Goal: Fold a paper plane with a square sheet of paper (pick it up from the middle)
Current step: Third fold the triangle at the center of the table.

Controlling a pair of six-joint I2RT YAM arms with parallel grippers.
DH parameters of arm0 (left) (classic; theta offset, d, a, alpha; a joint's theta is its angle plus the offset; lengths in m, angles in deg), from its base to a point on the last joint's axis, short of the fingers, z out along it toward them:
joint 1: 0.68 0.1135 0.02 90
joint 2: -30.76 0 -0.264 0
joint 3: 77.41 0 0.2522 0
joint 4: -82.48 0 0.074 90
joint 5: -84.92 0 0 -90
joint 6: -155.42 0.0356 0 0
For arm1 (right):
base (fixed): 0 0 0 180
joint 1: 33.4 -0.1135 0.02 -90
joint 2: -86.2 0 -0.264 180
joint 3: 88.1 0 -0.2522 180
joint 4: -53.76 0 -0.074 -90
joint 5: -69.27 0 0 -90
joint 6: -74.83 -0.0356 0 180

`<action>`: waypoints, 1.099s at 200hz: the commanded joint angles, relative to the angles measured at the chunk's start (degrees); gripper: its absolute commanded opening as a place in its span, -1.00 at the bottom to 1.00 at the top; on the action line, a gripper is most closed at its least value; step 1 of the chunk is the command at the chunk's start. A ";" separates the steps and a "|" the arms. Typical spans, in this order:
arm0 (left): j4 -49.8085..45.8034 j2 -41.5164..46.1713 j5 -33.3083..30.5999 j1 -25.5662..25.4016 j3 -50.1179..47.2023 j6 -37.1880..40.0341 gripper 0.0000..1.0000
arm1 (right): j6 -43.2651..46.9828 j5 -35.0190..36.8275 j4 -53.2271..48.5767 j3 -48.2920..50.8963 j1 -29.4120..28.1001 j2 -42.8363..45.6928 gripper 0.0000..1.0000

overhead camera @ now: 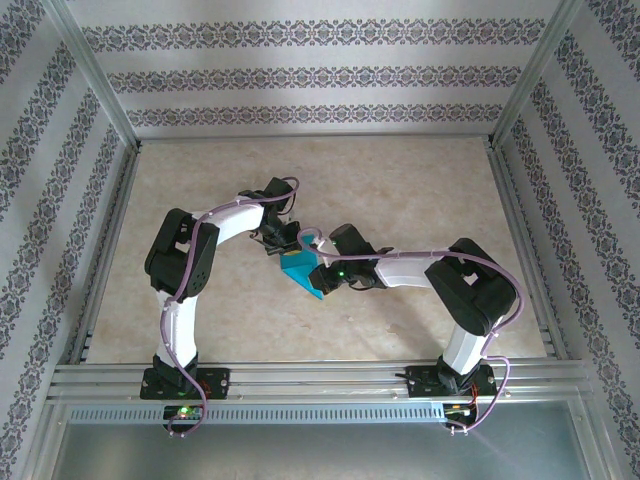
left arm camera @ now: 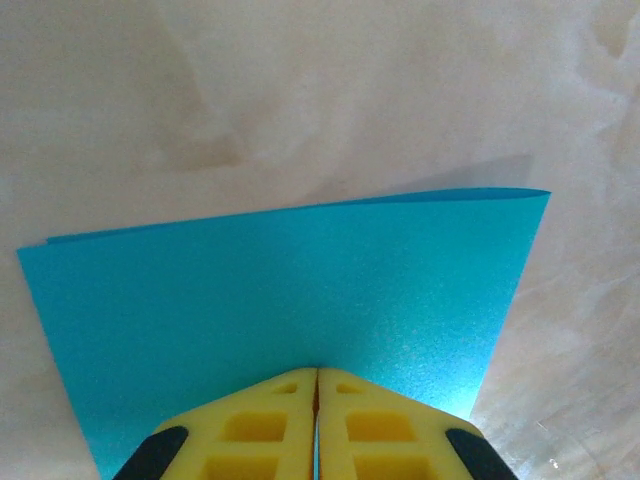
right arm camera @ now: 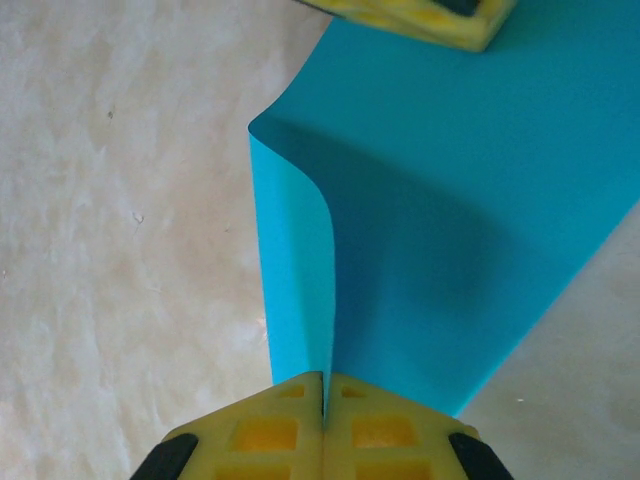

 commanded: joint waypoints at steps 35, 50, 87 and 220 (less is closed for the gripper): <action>-3.73 -2.70 -1.33 -1.13 0.52 2.04 -0.84 | 0.26 0.95 -2.06 -2.21 0.65 -1.59 -0.85; -3.71 -2.69 -1.33 -1.27 0.52 1.97 -0.84 | -0.17 0.35 -2.17 -2.30 0.65 -2.01 -0.83; -3.21 -2.78 -1.07 -1.20 0.35 1.69 -0.84 | -2.84 -0.50 -2.04 -2.19 0.67 -2.28 -0.74; -2.70 -3.05 -1.02 -1.25 -0.36 1.53 -0.84 | -6.82 -1.25 -0.58 -2.83 1.41 -1.86 -0.59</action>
